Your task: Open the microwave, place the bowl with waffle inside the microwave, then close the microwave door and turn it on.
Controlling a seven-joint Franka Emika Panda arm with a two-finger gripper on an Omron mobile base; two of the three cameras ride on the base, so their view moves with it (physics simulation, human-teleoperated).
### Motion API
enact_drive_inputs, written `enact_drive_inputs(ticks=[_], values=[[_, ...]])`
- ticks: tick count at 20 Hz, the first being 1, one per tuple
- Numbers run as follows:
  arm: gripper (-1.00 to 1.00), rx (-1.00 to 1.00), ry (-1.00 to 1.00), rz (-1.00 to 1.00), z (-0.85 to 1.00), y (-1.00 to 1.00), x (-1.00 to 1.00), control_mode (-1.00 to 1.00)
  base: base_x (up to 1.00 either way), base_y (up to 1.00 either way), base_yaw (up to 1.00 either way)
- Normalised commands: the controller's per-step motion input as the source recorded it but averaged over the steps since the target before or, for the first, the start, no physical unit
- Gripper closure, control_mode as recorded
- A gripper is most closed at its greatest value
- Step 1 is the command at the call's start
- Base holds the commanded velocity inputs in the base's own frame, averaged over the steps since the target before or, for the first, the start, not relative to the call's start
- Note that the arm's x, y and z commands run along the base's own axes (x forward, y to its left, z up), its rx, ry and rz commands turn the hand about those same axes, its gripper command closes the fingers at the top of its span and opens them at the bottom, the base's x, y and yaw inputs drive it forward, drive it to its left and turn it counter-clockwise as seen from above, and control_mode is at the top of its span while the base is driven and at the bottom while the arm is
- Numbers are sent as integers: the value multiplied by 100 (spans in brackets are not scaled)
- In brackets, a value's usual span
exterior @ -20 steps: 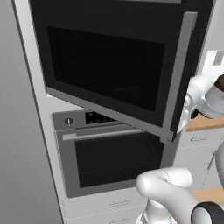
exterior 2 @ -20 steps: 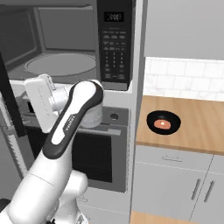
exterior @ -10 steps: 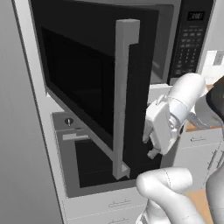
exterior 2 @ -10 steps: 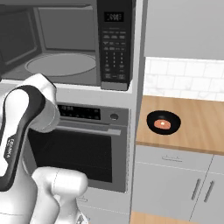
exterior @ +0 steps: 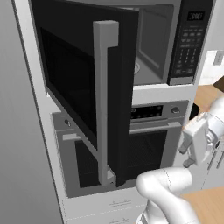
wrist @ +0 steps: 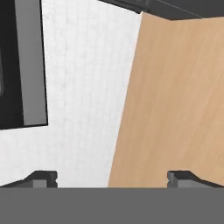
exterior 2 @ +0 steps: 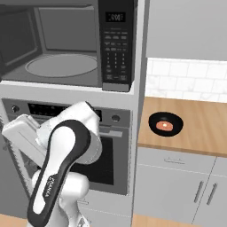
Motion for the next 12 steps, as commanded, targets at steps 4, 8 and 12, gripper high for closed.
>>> enact_drive_inputs(ticks=[4, 8, 12], values=[[-100, 7, -2, -29, -37, -100, 53, -100, 0, 0, 0], [-100, 9, -3, -29, -35, -100, 81, -100, 0, 0, 0], [-100, 6, -1, -27, -8, -100, 94, -100, 0, 0, 0]])
